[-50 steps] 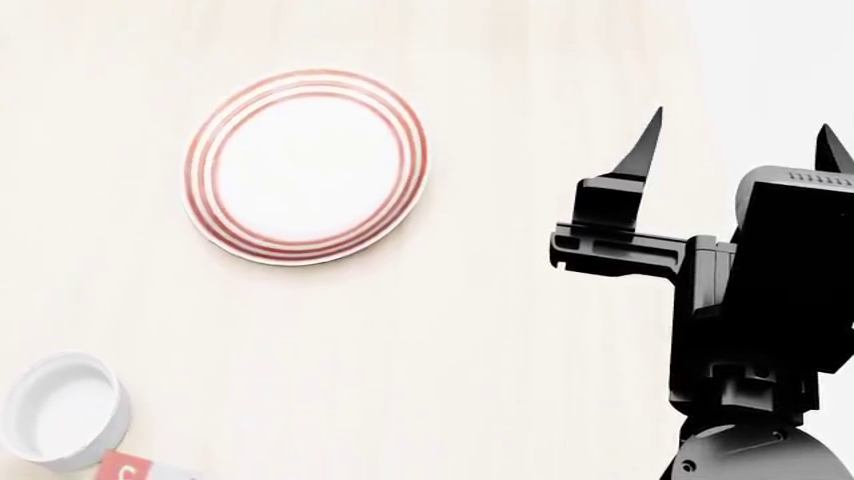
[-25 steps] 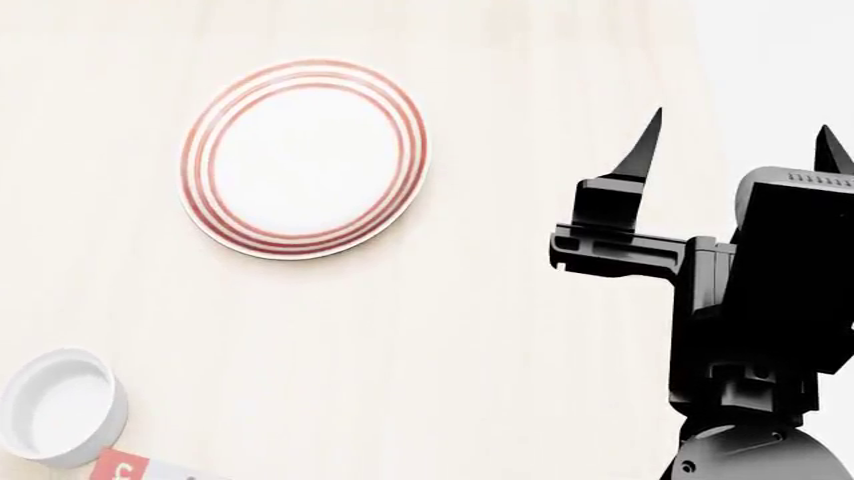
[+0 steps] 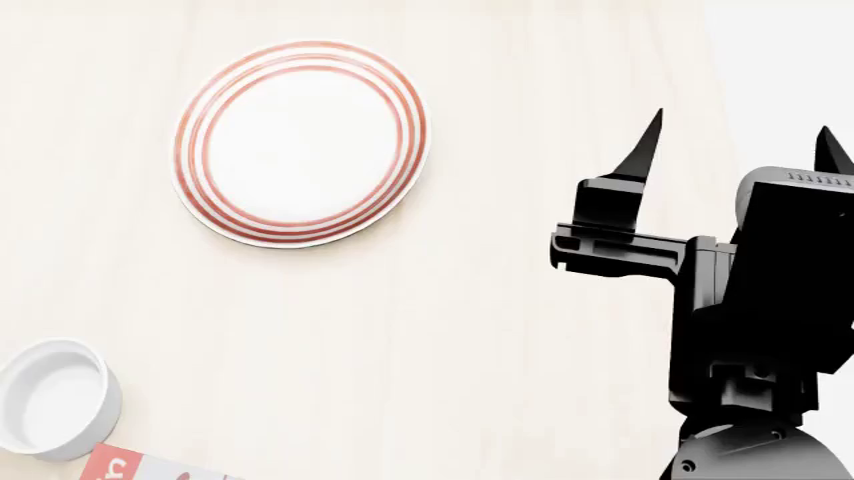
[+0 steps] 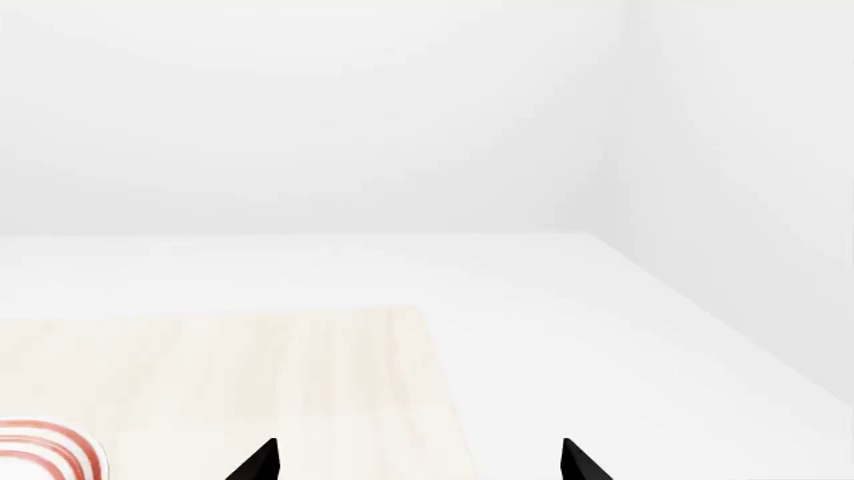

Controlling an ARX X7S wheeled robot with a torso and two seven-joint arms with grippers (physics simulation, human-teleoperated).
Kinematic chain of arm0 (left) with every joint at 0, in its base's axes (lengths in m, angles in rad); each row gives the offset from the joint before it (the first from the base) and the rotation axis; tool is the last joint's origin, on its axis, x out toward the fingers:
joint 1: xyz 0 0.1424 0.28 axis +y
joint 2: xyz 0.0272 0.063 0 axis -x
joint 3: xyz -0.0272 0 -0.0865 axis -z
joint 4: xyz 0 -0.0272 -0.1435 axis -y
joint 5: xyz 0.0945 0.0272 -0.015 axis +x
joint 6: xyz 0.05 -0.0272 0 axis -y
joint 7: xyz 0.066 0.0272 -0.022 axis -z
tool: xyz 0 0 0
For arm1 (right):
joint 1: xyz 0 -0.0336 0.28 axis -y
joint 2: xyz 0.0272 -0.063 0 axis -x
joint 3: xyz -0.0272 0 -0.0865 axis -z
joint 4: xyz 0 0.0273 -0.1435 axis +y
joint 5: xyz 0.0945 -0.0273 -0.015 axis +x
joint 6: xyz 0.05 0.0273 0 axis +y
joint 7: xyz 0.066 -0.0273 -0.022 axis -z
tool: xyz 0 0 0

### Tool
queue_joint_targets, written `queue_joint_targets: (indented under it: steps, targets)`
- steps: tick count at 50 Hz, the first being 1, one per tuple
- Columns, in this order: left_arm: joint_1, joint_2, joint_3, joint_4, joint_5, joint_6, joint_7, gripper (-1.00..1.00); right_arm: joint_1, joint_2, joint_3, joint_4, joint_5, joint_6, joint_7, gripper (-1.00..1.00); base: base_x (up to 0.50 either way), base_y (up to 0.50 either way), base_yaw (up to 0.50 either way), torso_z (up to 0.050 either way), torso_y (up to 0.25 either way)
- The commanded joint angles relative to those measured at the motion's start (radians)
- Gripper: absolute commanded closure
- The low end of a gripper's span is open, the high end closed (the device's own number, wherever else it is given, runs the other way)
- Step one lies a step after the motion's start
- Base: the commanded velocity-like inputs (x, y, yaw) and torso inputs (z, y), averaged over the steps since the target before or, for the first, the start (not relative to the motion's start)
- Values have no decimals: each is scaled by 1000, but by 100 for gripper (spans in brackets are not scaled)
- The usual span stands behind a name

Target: Pick the akita bowl next to the ramekin and place it on the plate.

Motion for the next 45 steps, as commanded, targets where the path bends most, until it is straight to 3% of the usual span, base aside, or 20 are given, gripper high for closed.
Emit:
queue_joint_targets:
  steps: [1,32,33,45]
  targets:
    - [2,-3,-1,0,-5,-1,-5,-100,1,0,-1,3,3,-1,3,-100,0,0,0,0,0]
    - [13,-28,31,-20,-18,-37,-20,-100,7,6,1,-8,18,13,15,-100,0,0,0,0,0]
    - [9,-27,29,-17,-18,-48,-28,100,5,6,-1,-4,15,7,13,-100,0,0,0,0,0]
    - [1,-31,28,-5,-29,-58,-40,100,3,7,-3,1,14,-1,14,-100,0,0,0,0,0]
